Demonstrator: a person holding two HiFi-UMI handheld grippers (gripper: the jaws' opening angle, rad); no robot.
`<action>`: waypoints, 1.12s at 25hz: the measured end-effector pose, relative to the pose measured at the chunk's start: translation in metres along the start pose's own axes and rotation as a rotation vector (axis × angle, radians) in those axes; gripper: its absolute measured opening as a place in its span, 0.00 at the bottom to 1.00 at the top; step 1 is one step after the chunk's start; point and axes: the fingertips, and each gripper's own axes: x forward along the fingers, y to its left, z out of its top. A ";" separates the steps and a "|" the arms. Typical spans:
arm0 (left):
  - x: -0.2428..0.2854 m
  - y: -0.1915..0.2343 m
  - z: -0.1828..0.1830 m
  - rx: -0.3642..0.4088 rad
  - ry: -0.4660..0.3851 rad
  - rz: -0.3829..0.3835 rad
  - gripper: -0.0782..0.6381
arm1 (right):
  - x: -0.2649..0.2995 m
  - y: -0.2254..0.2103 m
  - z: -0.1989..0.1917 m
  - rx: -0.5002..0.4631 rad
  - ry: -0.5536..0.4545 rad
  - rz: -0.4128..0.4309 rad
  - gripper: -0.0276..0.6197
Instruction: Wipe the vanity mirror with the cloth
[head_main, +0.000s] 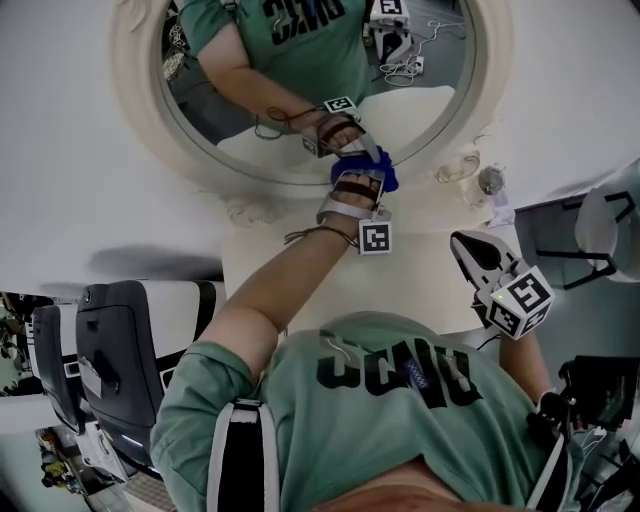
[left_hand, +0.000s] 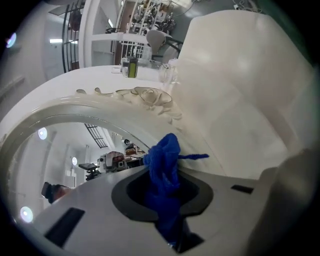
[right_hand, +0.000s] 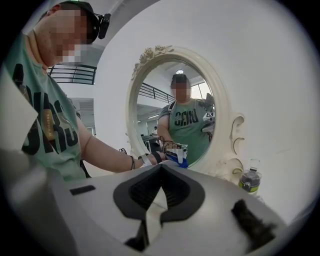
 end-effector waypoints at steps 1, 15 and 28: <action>0.000 0.001 -0.001 -0.003 -0.005 0.000 0.21 | 0.000 -0.001 -0.001 0.003 -0.002 -0.002 0.05; -0.073 0.145 -0.067 -0.325 -0.013 0.073 0.22 | -0.005 0.017 0.022 -0.055 -0.036 0.021 0.05; -0.205 0.375 -0.248 -0.654 0.190 0.514 0.22 | 0.000 0.035 0.041 -0.107 -0.069 0.065 0.05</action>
